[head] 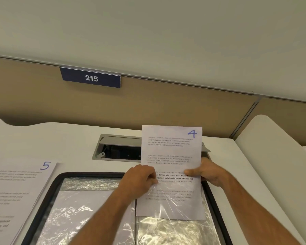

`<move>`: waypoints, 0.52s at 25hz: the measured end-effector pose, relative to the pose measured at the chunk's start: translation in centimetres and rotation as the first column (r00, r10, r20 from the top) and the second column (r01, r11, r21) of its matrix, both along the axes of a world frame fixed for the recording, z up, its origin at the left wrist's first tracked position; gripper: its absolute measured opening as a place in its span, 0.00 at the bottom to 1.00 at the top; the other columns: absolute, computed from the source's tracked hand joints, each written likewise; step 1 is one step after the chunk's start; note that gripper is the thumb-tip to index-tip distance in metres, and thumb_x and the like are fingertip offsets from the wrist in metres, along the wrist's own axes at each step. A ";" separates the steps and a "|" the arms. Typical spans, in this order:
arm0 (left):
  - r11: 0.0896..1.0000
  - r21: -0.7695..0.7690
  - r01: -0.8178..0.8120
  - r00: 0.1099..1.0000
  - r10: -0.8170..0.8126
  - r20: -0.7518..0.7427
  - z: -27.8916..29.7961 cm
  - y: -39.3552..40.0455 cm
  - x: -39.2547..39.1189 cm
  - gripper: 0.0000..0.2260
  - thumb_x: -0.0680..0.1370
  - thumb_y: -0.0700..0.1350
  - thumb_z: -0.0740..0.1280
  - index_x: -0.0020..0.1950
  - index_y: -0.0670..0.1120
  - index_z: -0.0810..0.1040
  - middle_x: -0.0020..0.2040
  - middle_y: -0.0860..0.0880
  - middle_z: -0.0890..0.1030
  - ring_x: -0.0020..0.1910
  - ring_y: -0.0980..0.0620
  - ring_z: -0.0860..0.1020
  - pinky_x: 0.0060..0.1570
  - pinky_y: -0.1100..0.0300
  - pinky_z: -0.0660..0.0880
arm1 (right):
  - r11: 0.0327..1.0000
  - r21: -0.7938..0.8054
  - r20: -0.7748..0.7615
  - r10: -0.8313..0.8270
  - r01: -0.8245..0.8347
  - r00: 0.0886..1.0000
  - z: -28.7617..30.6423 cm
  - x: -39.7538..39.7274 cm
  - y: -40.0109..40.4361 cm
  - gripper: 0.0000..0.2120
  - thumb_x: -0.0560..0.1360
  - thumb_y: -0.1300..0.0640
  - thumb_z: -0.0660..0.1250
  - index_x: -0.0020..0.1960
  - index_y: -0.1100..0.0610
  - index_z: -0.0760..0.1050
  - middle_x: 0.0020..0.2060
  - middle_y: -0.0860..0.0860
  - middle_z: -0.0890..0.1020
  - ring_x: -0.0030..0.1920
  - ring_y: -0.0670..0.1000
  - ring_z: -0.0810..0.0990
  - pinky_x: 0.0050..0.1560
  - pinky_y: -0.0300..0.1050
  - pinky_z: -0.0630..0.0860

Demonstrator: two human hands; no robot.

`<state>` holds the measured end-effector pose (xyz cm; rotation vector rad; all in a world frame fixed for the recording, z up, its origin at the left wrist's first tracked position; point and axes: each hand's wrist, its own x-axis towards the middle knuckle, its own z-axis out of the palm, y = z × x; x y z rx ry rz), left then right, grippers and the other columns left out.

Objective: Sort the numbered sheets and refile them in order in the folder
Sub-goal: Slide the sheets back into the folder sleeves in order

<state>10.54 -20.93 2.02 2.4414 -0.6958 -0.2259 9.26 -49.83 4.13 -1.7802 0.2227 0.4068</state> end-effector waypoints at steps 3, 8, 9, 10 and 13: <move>1.000 -0.028 0.000 1.000 0.000 -0.015 -0.1 -0.3 -0.3 0.05 0.80 0.52 0.67 0.52 0.53 0.78 0.53 0.56 0.81 0.49 0.58 0.77 0.57 0.58 0.77 | 0.993 0.043 0.024 -0.114 0.113 0.993 -1.0 0.0 0.3 0.26 0.67 0.51 0.80 0.62 0.60 0.80 0.56 0.55 0.86 0.56 0.57 0.85 0.62 0.61 0.78; 0.999 -0.021 -0.040 0.999 0.040 -0.004 0.0 -0.8 -0.6 0.05 0.81 0.51 0.66 0.53 0.52 0.79 0.52 0.56 0.81 0.49 0.57 0.78 0.56 0.58 0.77 | 0.963 -0.257 -0.178 0.042 -0.087 0.983 -0.2 0.1 -0.9 0.13 0.74 0.59 0.74 0.59 0.57 0.82 0.55 0.52 0.86 0.56 0.56 0.84 0.63 0.58 0.78; 0.999 -0.019 -0.046 0.999 0.046 -0.006 -0.1 -0.9 -0.7 0.05 0.81 0.51 0.66 0.53 0.52 0.79 0.52 0.56 0.81 0.49 0.57 0.78 0.56 0.59 0.77 | 0.945 -0.297 -0.223 0.070 -0.136 0.972 -0.1 0.0 -1.0 0.14 0.74 0.59 0.75 0.59 0.56 0.82 0.55 0.51 0.86 0.56 0.55 0.84 0.64 0.57 0.78; 0.999 -0.012 -0.051 0.999 0.051 -0.007 -0.1 -1.0 -0.8 0.05 0.81 0.51 0.66 0.53 0.53 0.79 0.52 0.56 0.81 0.49 0.57 0.78 0.56 0.58 0.77 | 0.949 -0.288 -0.217 0.062 -0.124 0.974 -0.1 -0.1 -0.9 0.14 0.73 0.58 0.76 0.59 0.55 0.82 0.54 0.50 0.86 0.56 0.55 0.84 0.64 0.56 0.78; 0.998 -0.004 -0.067 0.998 0.067 -0.003 -0.2 -1.0 -0.9 0.05 0.81 0.51 0.65 0.53 0.53 0.79 0.52 0.56 0.81 0.49 0.57 0.77 0.56 0.56 0.77 | 0.978 -0.135 -0.050 -0.169 0.161 0.984 -0.4 -0.4 0.5 0.11 0.78 0.54 0.71 0.58 0.57 0.82 0.52 0.51 0.87 0.55 0.54 0.85 0.61 0.55 0.78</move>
